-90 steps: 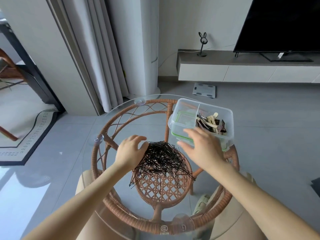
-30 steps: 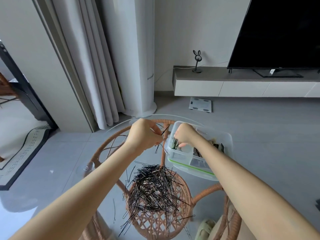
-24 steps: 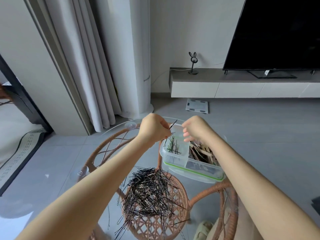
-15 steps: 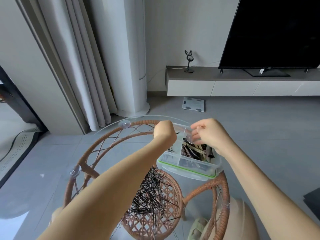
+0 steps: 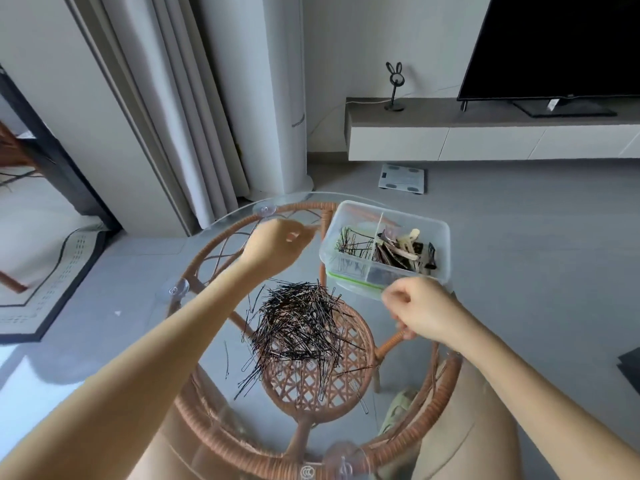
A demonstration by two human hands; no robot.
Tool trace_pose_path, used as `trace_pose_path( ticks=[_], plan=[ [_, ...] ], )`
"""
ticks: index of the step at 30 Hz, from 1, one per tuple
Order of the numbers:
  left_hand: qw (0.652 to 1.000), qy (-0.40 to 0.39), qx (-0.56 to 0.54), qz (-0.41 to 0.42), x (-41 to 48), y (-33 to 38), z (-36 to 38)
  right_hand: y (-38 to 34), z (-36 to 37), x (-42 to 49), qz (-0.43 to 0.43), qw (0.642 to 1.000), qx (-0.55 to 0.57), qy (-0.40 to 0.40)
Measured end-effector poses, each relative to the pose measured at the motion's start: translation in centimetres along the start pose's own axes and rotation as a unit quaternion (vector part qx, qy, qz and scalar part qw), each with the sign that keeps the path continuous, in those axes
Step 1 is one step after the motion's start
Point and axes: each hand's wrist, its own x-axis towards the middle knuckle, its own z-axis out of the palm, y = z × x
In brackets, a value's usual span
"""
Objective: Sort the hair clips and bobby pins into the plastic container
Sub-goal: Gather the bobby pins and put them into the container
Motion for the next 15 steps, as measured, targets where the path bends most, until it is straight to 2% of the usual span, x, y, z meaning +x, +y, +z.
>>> trace_pose_path(
  ticks=[3,5,10,15],
  plan=[
    [0.998,-0.039,0.025,-0.046,-3.4,-6.2,2.1,1.0,3.6,-1.3,0.045,0.993,-0.106,-0.028],
    [0.995,-0.067,0.017,-0.071,-4.9,-8.8,3.7,0.5,5.7,-1.8,0.042,0.993,-0.110,-0.008],
    [0.998,-0.036,-0.038,-0.040,-5.8,-8.1,6.5,-2.8,8.8,-0.9,0.017,0.994,-0.100,0.050],
    [0.988,-0.058,-0.141,-0.039,-7.8,-7.1,6.4,-5.4,11.0,-1.1,-0.024,0.994,-0.095,0.040]
  ],
)
